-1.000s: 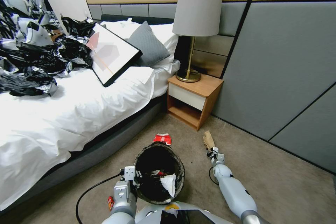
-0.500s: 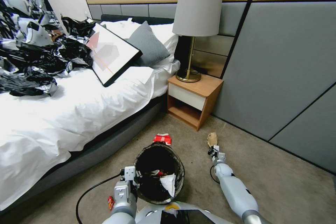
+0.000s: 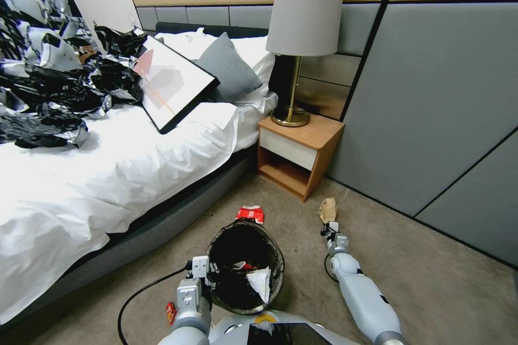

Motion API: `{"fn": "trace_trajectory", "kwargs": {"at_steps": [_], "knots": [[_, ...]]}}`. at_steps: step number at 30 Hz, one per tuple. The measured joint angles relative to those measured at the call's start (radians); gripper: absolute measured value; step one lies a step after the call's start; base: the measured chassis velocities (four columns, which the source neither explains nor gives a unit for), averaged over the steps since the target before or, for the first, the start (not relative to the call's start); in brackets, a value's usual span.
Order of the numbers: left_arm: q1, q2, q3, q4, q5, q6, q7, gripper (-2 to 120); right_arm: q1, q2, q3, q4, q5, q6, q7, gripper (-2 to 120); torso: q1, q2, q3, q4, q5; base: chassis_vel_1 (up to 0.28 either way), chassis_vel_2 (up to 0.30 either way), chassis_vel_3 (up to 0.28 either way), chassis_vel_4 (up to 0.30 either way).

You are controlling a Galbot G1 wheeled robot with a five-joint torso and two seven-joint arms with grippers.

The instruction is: Pick up the trash bin, then pick up the garbage from the floor and place it into the trash bin.

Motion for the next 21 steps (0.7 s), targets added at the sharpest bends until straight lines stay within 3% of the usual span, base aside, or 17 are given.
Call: {"fn": "trace_trajectory", "kwargs": {"at_steps": [7, 10, 12, 15, 21], "knots": [[-0.002, 0.001, 0.004, 0.002, 0.000, 0.000, 0.001, 0, -0.157, -0.034, -0.052, 0.430, -0.032, 0.040, -0.048, 4, 0.000, 0.000, 0.000, 0.0001, 0.0004, 0.000, 0.000, 0.000, 0.000], [-0.003, 0.003, 0.004, 0.002, 0.000, 0.000, 0.001, 0, -0.200, -0.056, -0.089, 0.529, -0.035, 0.058, -0.097, 4, 0.000, 0.000, 0.000, -0.0001, -0.0001, 0.000, 0.000, 0.000, 0.000], [-0.003, 0.003, 0.004, 0.003, -0.001, -0.001, 0.001, 0, -0.215, -0.065, -0.102, 0.558, -0.035, 0.068, -0.123, 4, 0.000, 0.000, 0.000, 0.0000, 0.0005, 0.000, 0.000, 0.000, 0.000], [-0.007, 0.004, 0.008, 0.008, -0.002, -0.001, 0.001, 0, -0.267, -0.114, -0.145, 0.647, -0.034, 0.133, -0.259, 4, 0.000, 0.000, 0.000, 0.0000, 0.0005, 0.000, 0.000, 0.000, 0.000], [-0.016, 0.005, 0.010, 0.017, -0.005, -0.001, 0.002, 0, -0.298, -0.179, -0.179, 0.661, -0.024, 0.167, -0.366, 4, 0.000, 0.000, 0.000, -0.0001, 0.0003, 0.000, 0.000, 0.000, 0.000]]}}
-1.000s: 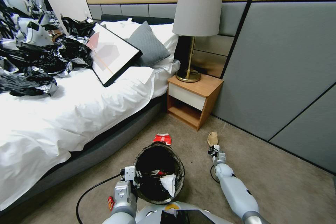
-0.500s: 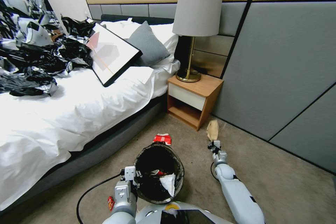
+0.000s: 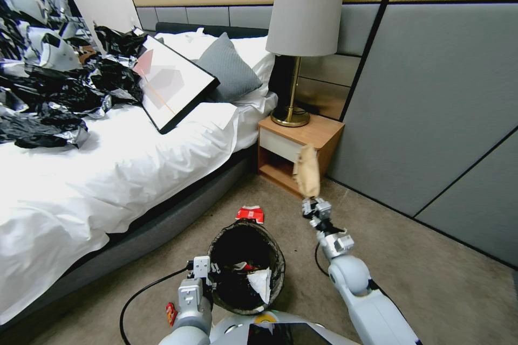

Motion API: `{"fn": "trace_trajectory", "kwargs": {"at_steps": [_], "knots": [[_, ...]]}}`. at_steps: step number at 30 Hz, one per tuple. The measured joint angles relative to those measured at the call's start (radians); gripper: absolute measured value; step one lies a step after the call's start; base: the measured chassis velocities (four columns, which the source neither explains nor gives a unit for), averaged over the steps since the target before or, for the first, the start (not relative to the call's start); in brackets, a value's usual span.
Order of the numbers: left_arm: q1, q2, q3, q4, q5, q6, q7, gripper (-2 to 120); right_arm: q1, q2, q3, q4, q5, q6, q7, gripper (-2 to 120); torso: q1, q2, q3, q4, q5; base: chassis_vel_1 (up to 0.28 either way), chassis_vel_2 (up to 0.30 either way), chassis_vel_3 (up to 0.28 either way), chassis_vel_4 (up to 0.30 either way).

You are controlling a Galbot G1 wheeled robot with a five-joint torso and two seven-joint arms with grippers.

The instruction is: Pick up the trash bin, then pick up the garbage from the floor and place it into the trash bin.

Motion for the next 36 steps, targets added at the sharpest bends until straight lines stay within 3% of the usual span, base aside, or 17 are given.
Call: {"fn": "trace_trajectory", "kwargs": {"at_steps": [5, 10, 36], "knots": [[-0.006, 0.001, 0.003, 0.006, -0.002, 0.000, 0.001, 0, -0.014, -0.074, -0.070, -0.054, 0.014, 0.016, -0.078, 4, 0.000, 0.000, 0.000, 0.0002, 0.0001, 0.000, 0.000, 0.000, 0.000], [-0.009, -0.001, 0.001, 0.006, -0.003, 0.000, 0.001, 0, -0.020, -0.123, -0.145, -0.094, -0.021, 0.024, -0.089, 4, 0.000, 0.000, 0.000, 0.0001, 0.0002, 0.000, 0.000, 0.000, 0.000], [-0.018, -0.009, -0.005, -0.002, -0.010, 0.004, 0.001, 0, -0.040, -0.145, -0.145, -0.191, -0.052, 0.088, -0.123, 4, 0.000, 0.000, 0.000, 0.0001, 0.0001, 0.000, 0.000, 0.000, 0.000]]}}
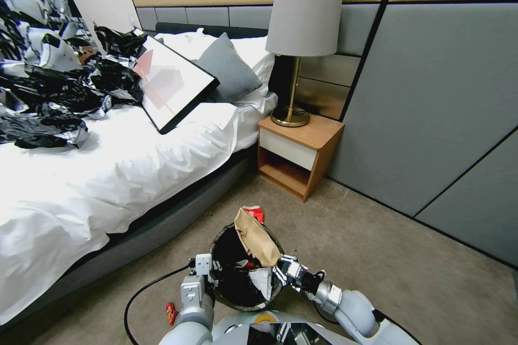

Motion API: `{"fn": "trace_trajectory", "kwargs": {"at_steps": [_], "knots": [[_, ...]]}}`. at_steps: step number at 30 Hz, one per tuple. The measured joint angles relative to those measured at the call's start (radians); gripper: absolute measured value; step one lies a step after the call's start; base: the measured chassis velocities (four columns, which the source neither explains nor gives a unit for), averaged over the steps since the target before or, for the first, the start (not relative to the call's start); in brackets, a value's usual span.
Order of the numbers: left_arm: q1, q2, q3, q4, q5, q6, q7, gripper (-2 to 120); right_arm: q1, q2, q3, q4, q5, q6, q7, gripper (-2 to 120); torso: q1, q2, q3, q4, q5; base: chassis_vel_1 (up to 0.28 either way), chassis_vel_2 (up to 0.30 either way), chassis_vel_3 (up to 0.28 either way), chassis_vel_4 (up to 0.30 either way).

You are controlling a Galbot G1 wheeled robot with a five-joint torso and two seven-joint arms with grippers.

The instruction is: Pick up the trash bin, then pick up the garbage from the floor and place it into the trash bin.

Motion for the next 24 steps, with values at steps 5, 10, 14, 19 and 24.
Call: {"fn": "trace_trajectory", "kwargs": {"at_steps": [5, 10, 14, 19, 24], "knots": [[-0.002, 0.002, -0.003, -0.004, -0.003, 0.001, 0.000, 0, -0.001, 0.001, 0.003, -0.001, -0.005, 0.000, -0.006, 13, 0.000, 0.000, 0.000, 0.0000, 0.0000, 0.000, 0.000, 0.000, 0.000], [-0.004, 0.004, -0.004, -0.006, -0.005, 0.003, 0.000, 0, -0.007, 0.001, 0.004, -0.004, -0.010, 0.001, -0.006, 32, 0.000, 0.000, 0.000, 0.0000, 0.0000, 0.000, 0.000, 0.000, 0.000], [-0.004, 0.004, -0.005, -0.007, -0.005, 0.003, 0.000, 0, -0.012, 0.001, 0.003, -0.007, -0.015, 0.003, -0.006, 47, 0.000, 0.000, 0.000, 0.0000, 0.0000, 0.000, 0.000, 0.000, 0.000], [-0.006, 0.003, -0.005, -0.008, -0.007, 0.004, -0.001, 0, -0.013, 0.000, 0.003, -0.010, -0.016, 0.004, -0.006, 64, 0.000, 0.000, 0.000, 0.0000, 0.0000, 0.000, 0.000, 0.000, 0.000], [-0.008, 0.002, -0.005, -0.008, -0.009, 0.006, -0.001, 0, -0.010, 0.001, 0.003, -0.012, -0.016, 0.004, -0.005, 86, 0.000, 0.000, 0.000, 0.0000, 0.0000, 0.000, 0.000, 0.000, 0.000]]}}
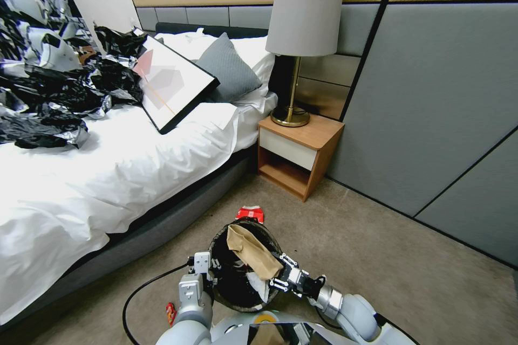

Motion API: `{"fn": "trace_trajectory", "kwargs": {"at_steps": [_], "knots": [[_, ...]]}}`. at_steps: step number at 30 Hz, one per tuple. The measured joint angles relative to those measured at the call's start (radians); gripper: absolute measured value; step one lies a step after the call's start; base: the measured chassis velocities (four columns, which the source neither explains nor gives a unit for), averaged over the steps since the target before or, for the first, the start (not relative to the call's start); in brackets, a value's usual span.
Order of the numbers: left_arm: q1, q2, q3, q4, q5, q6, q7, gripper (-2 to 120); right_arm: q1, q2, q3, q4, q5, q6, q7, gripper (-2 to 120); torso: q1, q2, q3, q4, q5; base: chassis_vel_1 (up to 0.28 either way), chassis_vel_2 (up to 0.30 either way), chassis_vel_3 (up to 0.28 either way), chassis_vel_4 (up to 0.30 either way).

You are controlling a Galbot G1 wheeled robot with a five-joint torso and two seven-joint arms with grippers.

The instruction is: Pick up the trash bin, then pick up the garbage from the floor and place it into the trash bin.

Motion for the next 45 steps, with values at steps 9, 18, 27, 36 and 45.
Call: {"fn": "trace_trajectory", "kwargs": {"at_steps": [9, 18, 27, 36, 45], "knots": [[-0.002, 0.001, -0.003, 0.000, -0.004, 0.001, 0.000, 0, -0.001, 0.000, -0.001, 0.001, -0.001, 0.000, 0.000, 100, 0.000, 0.000, 0.000, 0.0000, 0.0000, 0.000, 0.000, 0.000, 0.000], [-0.007, 0.000, -0.004, 0.001, -0.005, 0.002, -0.001, 0, -0.015, -0.003, 0.012, 0.020, -0.008, 0.002, -0.001, 100, 0.000, 0.000, 0.000, 0.0000, 0.0000, 0.000, 0.000, 0.000, 0.000], [-0.017, 0.001, -0.007, 0.021, -0.010, 0.002, -0.001, 0, -0.046, -0.015, 0.041, 0.063, -0.022, 0.012, -0.003, 100, 0.000, 0.000, 0.000, 0.0001, 0.0000, 0.000, 0.000, 0.000, 0.000], [-0.035, 0.002, -0.020, 0.031, -0.026, 0.008, -0.005, 0, -0.092, -0.036, 0.083, 0.146, -0.023, 0.020, 0.013, 100, 0.000, 0.000, 0.000, 0.0000, 0.0000, 0.000, 0.000, 0.000, 0.000], [-0.033, -0.005, -0.028, 0.036, -0.016, -0.002, -0.007, 0, -0.124, 0.033, 0.134, 0.307, -0.005, -0.010, 0.261, 100, 0.000, 0.000, 0.000, -0.0001, 0.0000, 0.000, 0.000, 0.000, 0.000]]}}
